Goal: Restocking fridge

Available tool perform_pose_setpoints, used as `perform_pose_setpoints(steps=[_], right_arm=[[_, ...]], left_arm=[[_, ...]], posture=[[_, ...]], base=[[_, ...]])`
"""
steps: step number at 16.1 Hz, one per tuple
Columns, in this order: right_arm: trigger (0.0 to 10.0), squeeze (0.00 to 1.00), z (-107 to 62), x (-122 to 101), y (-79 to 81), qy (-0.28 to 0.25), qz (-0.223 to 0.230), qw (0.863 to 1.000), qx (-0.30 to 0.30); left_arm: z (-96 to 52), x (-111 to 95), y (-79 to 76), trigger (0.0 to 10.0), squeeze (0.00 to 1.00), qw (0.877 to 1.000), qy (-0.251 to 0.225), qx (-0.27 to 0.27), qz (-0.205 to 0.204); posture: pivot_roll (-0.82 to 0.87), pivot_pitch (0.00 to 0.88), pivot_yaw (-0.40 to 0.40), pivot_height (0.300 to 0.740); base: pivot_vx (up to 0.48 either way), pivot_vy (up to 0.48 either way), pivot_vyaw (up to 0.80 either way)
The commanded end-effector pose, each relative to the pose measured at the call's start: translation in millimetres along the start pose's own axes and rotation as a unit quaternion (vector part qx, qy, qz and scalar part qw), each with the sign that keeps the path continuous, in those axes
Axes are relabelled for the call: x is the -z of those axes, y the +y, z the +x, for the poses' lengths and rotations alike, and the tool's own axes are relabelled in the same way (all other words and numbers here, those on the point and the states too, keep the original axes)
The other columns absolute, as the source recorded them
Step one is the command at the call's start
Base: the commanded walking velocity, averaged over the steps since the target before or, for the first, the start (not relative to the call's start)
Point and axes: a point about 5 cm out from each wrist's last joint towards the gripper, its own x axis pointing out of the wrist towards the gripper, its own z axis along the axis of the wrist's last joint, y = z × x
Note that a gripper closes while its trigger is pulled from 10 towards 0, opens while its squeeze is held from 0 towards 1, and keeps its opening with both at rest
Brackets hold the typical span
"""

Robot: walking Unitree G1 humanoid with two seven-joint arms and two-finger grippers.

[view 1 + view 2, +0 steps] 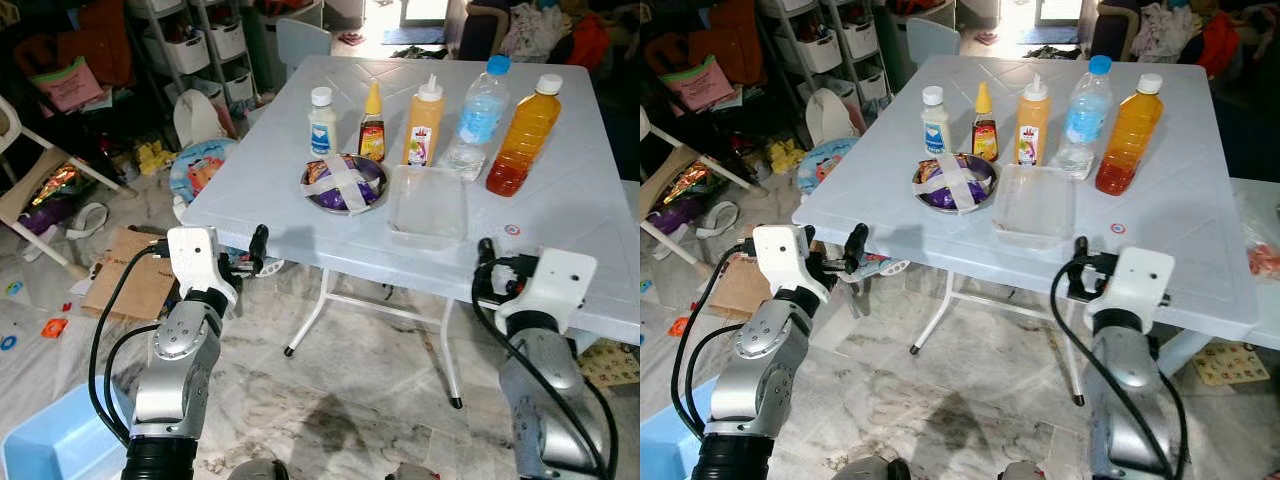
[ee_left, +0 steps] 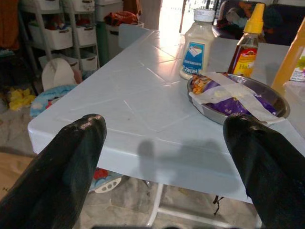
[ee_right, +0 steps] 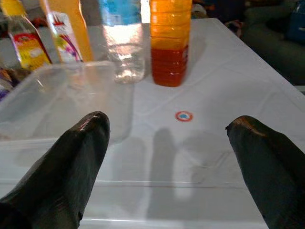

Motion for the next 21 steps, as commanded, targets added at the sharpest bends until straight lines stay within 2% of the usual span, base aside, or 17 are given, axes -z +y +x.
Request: perform_pose_setpoints(steps=[1, 3, 8, 10, 12, 15, 21], right_arm=[[10.0, 0.00, 3.1, -2, 0.7, 0.002, 0.012, 1.000, -0.003], [10.0, 0.00, 7.6, -9, -0.3, -0.011, 0.042, 0.999, -0.010], [10.0, 0.00, 24.5, -19, 5.7, -0.026, 0.065, 0.997, -0.032], [10.0, 0.00, 30.3, -22, 9.0, -0.033, 0.068, 0.996, -0.043], [10.0, 0.00, 28.9, -22, 11.9, -0.035, 0.073, 0.996, -0.047], [10.0, 0.00, 21.0, -20, 15.0, -0.040, 0.063, 0.996, -0.057], [10.0, 0.00, 17.4, -20, 14.6, -0.044, 0.055, 0.996, -0.049]], left_arm=[[1.4, -1, 2.9, 10.0, 0.00, 1.000, 0.003, 0.001, 0.007], [1.5, -2, 4.5, 10.0, 0.00, 1.000, 0.004, 0.000, 0.005], [1.0, -4, 6.4, 10.0, 0.00, 1.000, 0.005, 0.002, 0.007], [0.0, -4, 7.1, 10.0, 0.00, 1.000, 0.004, 0.002, 0.011], [-1.1, -5, 7.8, 10.0, 0.00, 1.000, 0.003, 0.002, 0.015], [-0.9, -5, 8.3, 10.0, 0.00, 1.000, 0.003, 0.004, 0.012], [1.5, -5, 0.8, 10.0, 0.00, 1.000, 0.002, 0.017, 0.015]], posture=[[-0.12, 0.020, 0.113, 0.740], [-0.12, 0.023, 0.121, 0.740], [-0.10, 0.036, 0.124, 0.740], [-0.09, 0.035, 0.122, 0.740], [-0.08, 0.032, 0.120, 0.740], [-0.09, 0.034, 0.122, 0.740], [-0.10, 0.039, 0.119, 0.740]], base=[[0.000, 0.000, 0.00], [0.000, 0.000, 0.00], [0.000, 0.000, 0.00], [0.000, 0.000, -0.80], [0.257, 0.000, -0.53], [0.285, 0.369, 0.00], [0.221, 0.334, -0.13]])
